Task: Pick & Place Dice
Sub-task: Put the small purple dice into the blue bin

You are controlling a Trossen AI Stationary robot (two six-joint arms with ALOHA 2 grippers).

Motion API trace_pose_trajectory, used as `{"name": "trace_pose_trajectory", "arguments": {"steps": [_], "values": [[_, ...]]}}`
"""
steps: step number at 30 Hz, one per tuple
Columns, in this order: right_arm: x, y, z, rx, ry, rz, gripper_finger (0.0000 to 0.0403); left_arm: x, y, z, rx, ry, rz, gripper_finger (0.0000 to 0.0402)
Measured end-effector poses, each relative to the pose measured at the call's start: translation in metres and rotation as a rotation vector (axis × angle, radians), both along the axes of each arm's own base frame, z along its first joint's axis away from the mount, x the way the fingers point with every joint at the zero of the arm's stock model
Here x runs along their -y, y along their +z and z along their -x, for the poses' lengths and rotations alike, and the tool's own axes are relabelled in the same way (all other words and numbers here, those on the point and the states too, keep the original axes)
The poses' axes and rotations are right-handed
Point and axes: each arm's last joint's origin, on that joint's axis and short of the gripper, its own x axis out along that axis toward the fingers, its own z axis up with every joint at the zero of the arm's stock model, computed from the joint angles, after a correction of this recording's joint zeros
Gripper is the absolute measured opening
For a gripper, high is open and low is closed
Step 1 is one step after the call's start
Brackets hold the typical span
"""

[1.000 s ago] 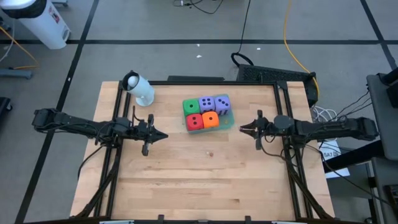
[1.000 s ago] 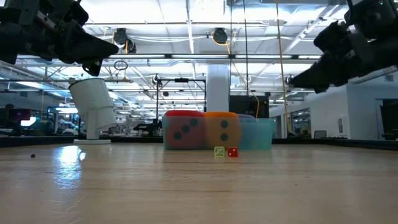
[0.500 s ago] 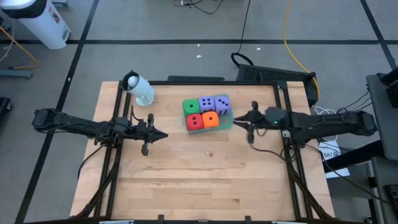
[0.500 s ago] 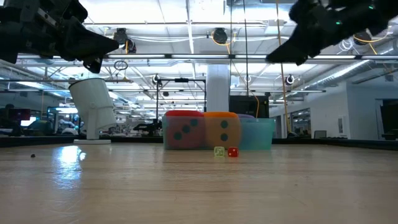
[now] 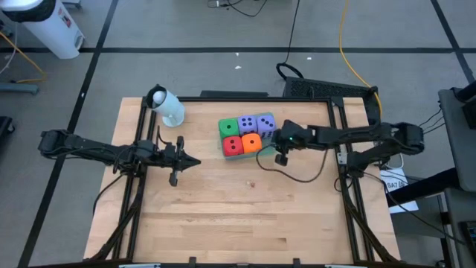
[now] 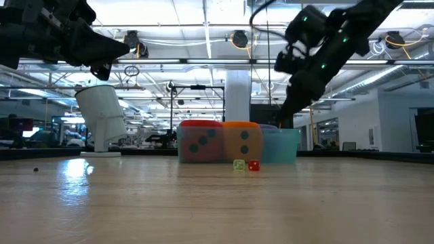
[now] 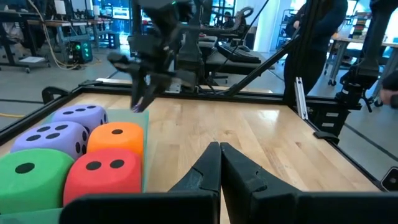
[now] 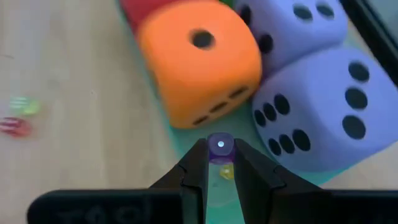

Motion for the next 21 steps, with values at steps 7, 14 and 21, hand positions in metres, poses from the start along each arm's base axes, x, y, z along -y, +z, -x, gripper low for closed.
{"name": "trace_pose_trajectory", "arguments": {"steps": [7,14,21], "values": [[0.022,-0.022,-0.006,-0.037,-0.056,-0.055,0.0050,0.000,0.000,0.000,-0.002,0.001,0.019,0.0005],[0.023,-0.029,-0.009,-0.054,-0.016,-0.084,0.0094,0.000,0.000,0.000,-0.002,0.001,0.023,0.0005],[0.022,-0.026,-0.009,-0.049,-0.030,-0.036,0.0193,0.000,-0.001,0.000,-0.011,0.001,0.031,0.0005]]}}
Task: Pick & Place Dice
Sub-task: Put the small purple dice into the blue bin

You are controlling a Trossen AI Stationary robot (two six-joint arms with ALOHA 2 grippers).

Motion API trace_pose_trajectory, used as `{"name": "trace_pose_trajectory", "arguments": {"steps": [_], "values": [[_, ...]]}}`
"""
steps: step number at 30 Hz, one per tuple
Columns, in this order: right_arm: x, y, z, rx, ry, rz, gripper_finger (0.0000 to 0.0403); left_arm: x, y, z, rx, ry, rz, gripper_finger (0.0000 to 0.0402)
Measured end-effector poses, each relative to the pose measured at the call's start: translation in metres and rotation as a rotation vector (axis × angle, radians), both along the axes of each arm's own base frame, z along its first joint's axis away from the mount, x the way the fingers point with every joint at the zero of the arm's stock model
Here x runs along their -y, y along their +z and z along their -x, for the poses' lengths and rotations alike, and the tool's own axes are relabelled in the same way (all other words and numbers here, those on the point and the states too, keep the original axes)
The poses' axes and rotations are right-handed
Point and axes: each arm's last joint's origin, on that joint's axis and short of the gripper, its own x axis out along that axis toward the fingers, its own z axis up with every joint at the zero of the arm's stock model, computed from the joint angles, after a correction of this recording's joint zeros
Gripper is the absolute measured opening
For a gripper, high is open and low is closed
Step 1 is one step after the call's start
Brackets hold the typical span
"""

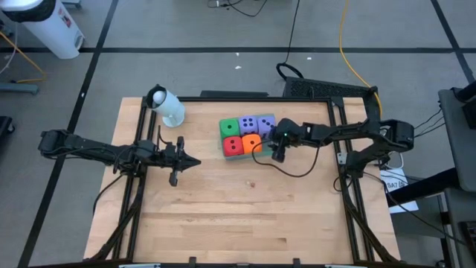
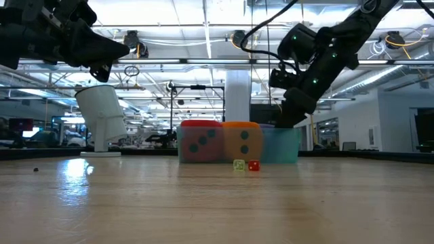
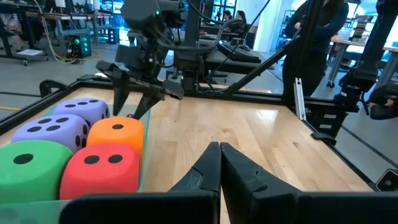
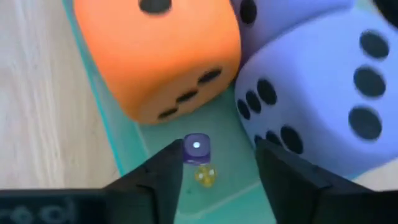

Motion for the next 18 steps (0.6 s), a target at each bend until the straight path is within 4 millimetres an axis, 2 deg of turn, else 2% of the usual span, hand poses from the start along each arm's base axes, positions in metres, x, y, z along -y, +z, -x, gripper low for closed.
{"name": "trace_pose_trajectory", "arguments": {"steps": [2,5,14,18], "values": [[0.001,0.001,-0.001,0.014,-0.003,0.029,0.0209,0.000,0.000,0.000,0.000,0.000,0.000,0.0006],[-0.001,0.001,-0.002,0.005,0.019,0.049,0.0209,0.000,0.000,0.000,0.000,0.000,0.000,0.0005],[-0.008,0.005,-0.003,0.006,0.044,0.107,0.0147,0.000,-0.001,0.000,-0.007,0.000,-0.001,0.0005],[-0.010,0.006,-0.002,0.002,0.049,0.109,0.0088,0.000,-0.001,0.000,-0.013,0.000,-0.001,0.0005]]}}
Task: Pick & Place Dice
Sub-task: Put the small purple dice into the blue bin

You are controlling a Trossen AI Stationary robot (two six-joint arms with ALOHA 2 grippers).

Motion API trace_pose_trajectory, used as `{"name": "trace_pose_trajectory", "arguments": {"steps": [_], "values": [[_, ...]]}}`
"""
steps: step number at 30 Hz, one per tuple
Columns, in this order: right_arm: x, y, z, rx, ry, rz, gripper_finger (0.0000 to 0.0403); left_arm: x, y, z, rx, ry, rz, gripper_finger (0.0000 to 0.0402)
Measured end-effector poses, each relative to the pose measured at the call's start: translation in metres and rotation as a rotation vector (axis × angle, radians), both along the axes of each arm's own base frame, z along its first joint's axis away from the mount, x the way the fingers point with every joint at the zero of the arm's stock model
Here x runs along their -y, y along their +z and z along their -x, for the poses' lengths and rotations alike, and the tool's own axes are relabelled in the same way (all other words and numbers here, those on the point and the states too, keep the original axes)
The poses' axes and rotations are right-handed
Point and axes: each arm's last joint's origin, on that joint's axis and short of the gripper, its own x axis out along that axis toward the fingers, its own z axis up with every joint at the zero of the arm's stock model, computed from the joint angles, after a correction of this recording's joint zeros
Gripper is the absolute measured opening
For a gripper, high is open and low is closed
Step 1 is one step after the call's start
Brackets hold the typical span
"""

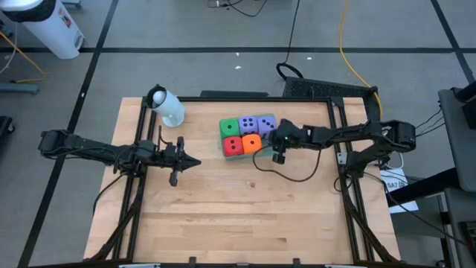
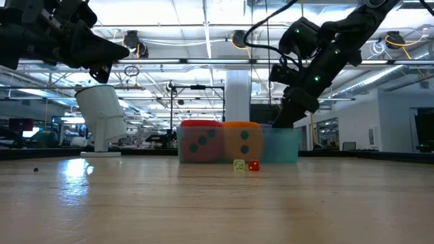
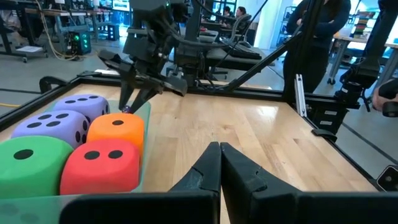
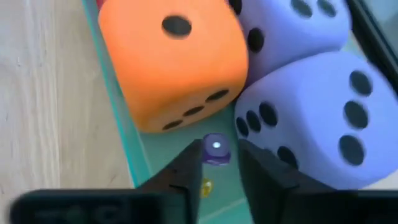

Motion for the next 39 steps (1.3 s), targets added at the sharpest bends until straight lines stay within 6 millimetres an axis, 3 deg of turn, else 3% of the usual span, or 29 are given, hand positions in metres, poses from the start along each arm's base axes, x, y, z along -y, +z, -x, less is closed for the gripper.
{"name": "trace_pose_trajectory", "arguments": {"steps": [3,7,12,17,24,33,39], "values": [[-0.001,-0.004,0.003,-0.023,0.001,-0.007,0.0034,0.000,0.000,0.000,-0.001,0.000,0.000,0.0005],[0.000,-0.003,0.001,0.000,-0.010,-0.009,0.0036,0.000,0.000,0.000,-0.002,0.000,0.000,0.0005],[-0.005,0.005,0.000,0.027,0.065,0.062,0.0123,0.000,0.000,0.000,-0.005,0.000,0.004,0.0005],[-0.026,0.014,-0.001,-0.040,0.224,0.314,0.0215,0.000,-0.002,0.000,-0.017,0.000,0.003,0.0005],[-0.043,0.019,-0.004,-0.073,0.279,0.496,0.0268,0.000,-0.002,0.000,-0.016,0.000,0.002,0.0005],[-0.042,0.014,-0.002,-0.045,0.210,0.417,0.0242,0.000,-0.002,0.000,-0.016,0.001,0.004,0.0005],[-0.032,-0.007,0.012,0.007,0.065,0.197,0.0170,0.000,-0.001,0.000,-0.016,0.001,0.011,0.0005]]}}
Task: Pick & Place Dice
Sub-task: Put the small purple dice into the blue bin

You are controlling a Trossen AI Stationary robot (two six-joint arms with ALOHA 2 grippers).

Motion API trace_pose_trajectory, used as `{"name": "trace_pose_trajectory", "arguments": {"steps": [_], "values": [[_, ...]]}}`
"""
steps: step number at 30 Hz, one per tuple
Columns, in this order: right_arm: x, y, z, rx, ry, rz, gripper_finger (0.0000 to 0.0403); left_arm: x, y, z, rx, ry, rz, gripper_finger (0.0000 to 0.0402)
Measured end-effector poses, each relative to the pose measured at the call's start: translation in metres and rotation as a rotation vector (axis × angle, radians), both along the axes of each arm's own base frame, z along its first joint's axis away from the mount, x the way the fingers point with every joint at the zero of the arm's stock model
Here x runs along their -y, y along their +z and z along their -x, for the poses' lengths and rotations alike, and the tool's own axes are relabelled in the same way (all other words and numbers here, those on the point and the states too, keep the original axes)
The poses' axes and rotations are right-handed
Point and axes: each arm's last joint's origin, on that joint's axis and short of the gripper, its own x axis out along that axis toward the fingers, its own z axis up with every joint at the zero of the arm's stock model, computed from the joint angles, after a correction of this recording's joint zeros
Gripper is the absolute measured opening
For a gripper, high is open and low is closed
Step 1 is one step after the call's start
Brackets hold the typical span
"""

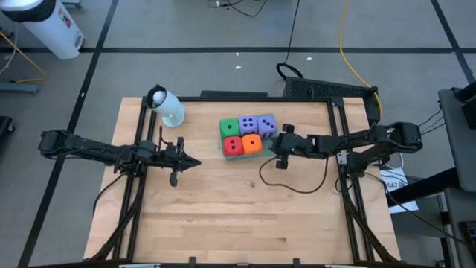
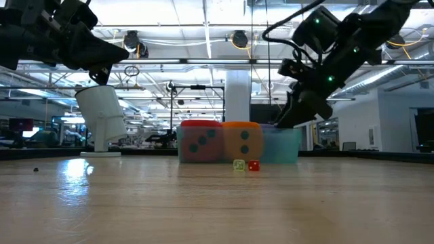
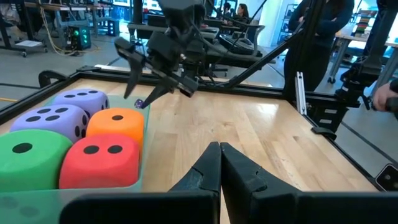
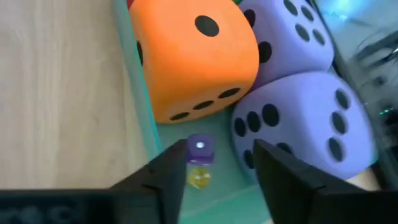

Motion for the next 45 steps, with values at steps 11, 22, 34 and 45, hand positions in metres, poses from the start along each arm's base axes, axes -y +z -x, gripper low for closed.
{"name": "trace_pose_trajectory", "arguments": {"steps": [11,22,34,45], "values": [[0.001,-0.003,0.000,0.171,0.026,-0.103,0.0056,0.000,0.000,0.000,0.003,0.001,0.017,0.0005],[-0.002,0.008,0.000,0.232,0.030,-0.060,0.0280,0.000,0.000,0.000,-0.002,0.002,0.034,0.0005],[-0.011,-0.003,0.004,0.114,0.096,0.077,0.0222,0.000,0.000,0.000,-0.001,0.025,0.050,0.0006],[-0.013,-0.003,0.006,0.137,0.171,0.281,0.0227,-0.005,0.001,-0.017,-0.055,0.273,0.327,0.0005]]}}
